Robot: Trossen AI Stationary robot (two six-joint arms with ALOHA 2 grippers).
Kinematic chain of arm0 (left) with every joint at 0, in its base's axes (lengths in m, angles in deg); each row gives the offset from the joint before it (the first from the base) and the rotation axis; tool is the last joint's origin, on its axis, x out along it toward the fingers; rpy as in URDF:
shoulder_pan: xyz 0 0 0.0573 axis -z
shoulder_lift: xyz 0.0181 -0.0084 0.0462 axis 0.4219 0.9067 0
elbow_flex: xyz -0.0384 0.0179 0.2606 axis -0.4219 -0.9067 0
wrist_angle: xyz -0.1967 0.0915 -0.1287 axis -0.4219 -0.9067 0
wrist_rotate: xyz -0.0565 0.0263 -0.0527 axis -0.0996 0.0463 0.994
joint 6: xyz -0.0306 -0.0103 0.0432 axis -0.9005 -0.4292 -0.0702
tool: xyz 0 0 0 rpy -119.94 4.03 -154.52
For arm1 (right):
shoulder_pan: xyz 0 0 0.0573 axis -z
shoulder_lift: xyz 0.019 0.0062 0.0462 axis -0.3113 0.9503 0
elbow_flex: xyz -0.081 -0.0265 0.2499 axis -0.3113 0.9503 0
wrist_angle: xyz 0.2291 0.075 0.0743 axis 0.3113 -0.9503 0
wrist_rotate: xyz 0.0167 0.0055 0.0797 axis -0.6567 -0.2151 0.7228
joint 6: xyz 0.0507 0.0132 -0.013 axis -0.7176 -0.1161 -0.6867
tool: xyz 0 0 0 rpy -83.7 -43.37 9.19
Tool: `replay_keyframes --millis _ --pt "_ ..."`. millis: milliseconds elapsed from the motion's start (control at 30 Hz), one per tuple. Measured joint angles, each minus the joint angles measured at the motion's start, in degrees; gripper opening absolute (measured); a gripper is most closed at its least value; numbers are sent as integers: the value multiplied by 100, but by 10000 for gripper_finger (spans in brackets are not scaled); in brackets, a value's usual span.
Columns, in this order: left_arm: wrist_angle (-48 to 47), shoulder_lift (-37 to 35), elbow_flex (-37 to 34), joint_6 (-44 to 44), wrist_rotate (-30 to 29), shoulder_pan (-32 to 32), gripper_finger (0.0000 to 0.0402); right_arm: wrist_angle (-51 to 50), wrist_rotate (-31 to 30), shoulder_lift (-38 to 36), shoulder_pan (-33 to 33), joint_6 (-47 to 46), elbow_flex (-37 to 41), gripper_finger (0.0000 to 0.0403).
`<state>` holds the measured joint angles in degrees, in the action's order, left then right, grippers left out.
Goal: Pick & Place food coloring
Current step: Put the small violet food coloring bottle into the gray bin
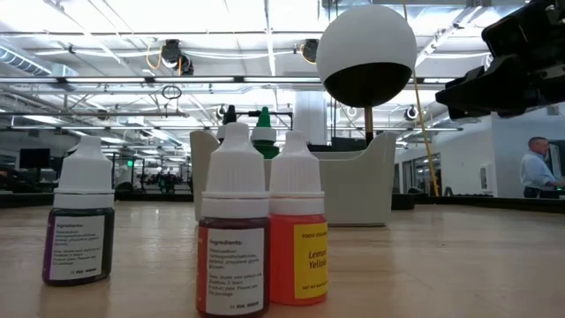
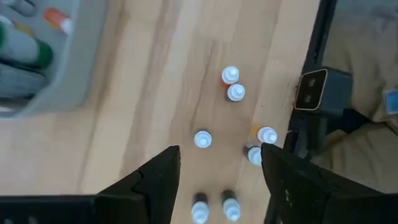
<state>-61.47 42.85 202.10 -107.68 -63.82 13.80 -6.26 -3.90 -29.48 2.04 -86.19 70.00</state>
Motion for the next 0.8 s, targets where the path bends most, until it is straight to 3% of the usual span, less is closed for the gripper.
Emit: replay_keyframes --millis 167,400,567,800 --pt "627 -3 -583 -77 272 -194 227 82 0 0 0 0 0 0" --pt "1442 2 -1593 41 1316 -532 227 78 0 0 0 6 0 0" --pt "2038 2 -1999 157 1608 -631 227 -27 0 0 0 29 0 0" --pt "2163 2 -2270 131 1653 -633 227 -14 0 -1 0 22 0 0"
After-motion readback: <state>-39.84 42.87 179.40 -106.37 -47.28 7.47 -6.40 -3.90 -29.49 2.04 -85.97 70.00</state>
